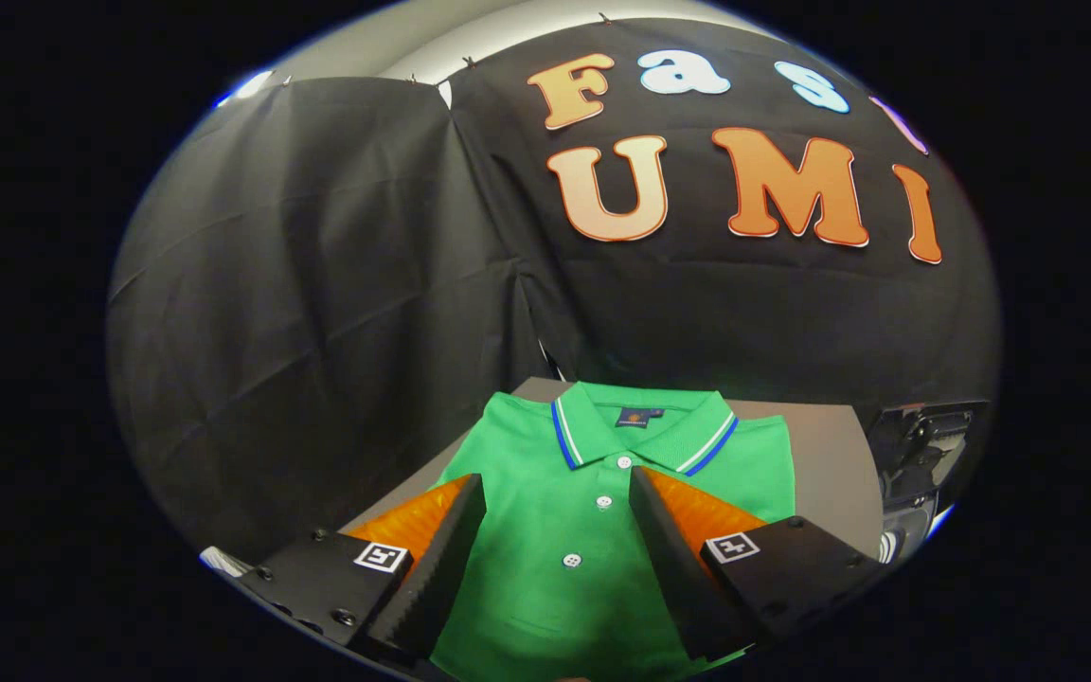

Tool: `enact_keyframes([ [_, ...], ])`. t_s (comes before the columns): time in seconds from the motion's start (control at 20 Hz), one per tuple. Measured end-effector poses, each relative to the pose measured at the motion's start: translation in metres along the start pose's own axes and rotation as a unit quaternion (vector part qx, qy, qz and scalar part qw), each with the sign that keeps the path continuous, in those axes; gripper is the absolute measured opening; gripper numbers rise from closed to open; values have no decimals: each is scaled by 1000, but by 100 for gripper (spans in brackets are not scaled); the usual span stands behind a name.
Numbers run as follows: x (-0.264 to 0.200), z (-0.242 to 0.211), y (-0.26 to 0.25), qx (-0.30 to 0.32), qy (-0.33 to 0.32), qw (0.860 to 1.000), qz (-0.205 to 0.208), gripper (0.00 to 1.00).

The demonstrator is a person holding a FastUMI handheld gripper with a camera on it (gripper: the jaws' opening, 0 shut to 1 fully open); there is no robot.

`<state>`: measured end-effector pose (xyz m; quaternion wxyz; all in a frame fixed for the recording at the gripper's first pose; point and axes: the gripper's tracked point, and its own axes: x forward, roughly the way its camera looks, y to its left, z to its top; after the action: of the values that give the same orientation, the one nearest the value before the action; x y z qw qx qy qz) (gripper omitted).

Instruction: Put the clothes into the washing machine and then close the washing machine lid.

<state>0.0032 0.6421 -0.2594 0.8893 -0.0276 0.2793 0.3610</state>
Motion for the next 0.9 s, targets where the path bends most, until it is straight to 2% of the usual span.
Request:
enact_keyframes([
  [0.1,6,-20,-5,0,18,1000,-8,98],
  [0.25,7,-22,-6,-8,6,1000,-10,97],
  [0.5,10,-37,-6,-82,9,996,-28,98],
  [0.7,12,-38,-8,-61,6,998,-30,97],
  [0.8,12,-39,-7,-76,8,997,-29,91],
  [0.9,10,-38,-11,-87,8,996,-30,77],
])
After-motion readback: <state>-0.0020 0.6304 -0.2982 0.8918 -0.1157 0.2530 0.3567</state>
